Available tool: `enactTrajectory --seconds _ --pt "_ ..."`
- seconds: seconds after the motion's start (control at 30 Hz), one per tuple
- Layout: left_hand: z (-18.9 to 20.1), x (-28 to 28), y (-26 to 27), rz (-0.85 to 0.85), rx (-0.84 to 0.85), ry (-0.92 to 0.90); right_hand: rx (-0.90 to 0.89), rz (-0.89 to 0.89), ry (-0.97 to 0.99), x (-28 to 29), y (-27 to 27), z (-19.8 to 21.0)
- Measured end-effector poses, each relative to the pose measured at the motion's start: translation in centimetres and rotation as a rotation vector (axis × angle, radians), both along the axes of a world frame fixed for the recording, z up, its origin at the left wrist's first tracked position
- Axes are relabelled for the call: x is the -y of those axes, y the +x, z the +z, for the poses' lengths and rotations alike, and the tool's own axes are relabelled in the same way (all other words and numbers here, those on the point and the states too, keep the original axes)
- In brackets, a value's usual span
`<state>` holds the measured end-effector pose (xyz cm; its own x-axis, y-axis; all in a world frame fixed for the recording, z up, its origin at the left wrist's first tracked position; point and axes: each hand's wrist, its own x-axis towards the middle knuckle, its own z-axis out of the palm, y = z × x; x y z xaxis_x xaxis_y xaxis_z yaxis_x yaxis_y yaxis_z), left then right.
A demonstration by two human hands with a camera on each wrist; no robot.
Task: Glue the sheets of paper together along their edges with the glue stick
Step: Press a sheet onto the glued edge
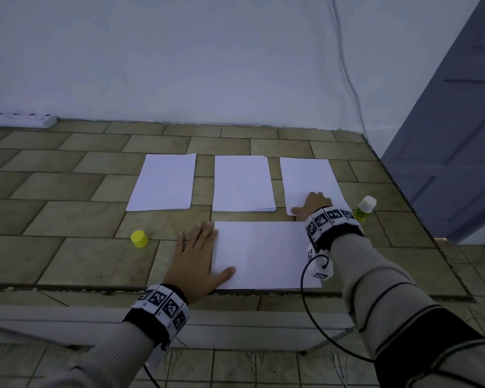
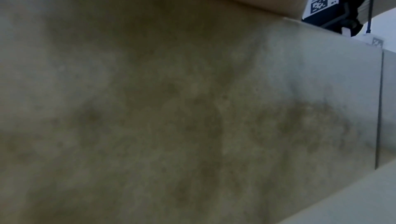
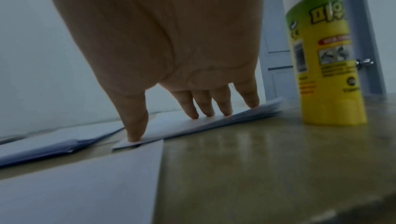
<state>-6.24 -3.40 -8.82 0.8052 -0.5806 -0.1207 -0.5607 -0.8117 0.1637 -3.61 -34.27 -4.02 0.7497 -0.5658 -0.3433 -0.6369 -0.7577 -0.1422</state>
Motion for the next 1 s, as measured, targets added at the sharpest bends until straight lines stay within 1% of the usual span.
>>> enactTrajectory --seconds 0.17,0.27,0.37,0.43,0.5,0.57,0.67,0.73,0.77,0.83,0.9,0.93,1.0 --pt "-0.2 0.0 0.1 0.003 0.005 0.026 0.023 0.042 -0.024 0.6 0.1 0.0" --pt "-0.2 0.0 0.1 0.004 0.004 0.011 0.068 0.019 -0.058 0.7 -0.2 0.4" --pt "0.0 0.0 -0.2 0.023 -0.012 -0.088 0.172 -0.033 0.026 1.3 -0.8 1.0" --pt "0.1 0.0 -0.2 0.037 -0.030 -0.156 0.289 -0.061 0.110 1.4 -1.5 1.6" --pt "0.1 -0.1 -0.1 0.073 -0.068 -0.298 0.446 -0.051 0.199 0.8 -2.6 2.4" --pt "0.1 -0.1 0.0 0.136 -0.114 -0.512 0.590 0.019 0.321 -0.2 -4.1 3.4" --pt "0.6 -0.1 0.0 0.263 -0.200 -0.800 0.707 0.130 0.476 -1.7 -6.7 4.4" --pt "0.6 -0.4 0.6 0.292 -0.260 -0.928 0.729 0.187 0.520 -2.1 -8.3 4.1" --pt "0.9 -0.4 1.0 0.297 -0.299 -0.978 0.726 0.230 0.522 -2.2 -9.0 3.8" --pt "2.2 -0.1 1.6 0.362 -0.410 -1.095 0.699 0.337 0.511 -2.2 -10.2 3.1" --pt "4.0 0.4 2.1 0.434 -0.574 -1.226 0.673 0.413 0.507 -2.4 -10.9 2.4" --pt "4.6 0.8 2.4 0.434 -0.673 -1.272 0.667 0.443 0.501 -2.5 -11.2 2.1" --pt "5.6 1.2 2.4 0.421 -0.776 -1.246 0.652 0.483 0.491 -2.6 -11.6 1.3"
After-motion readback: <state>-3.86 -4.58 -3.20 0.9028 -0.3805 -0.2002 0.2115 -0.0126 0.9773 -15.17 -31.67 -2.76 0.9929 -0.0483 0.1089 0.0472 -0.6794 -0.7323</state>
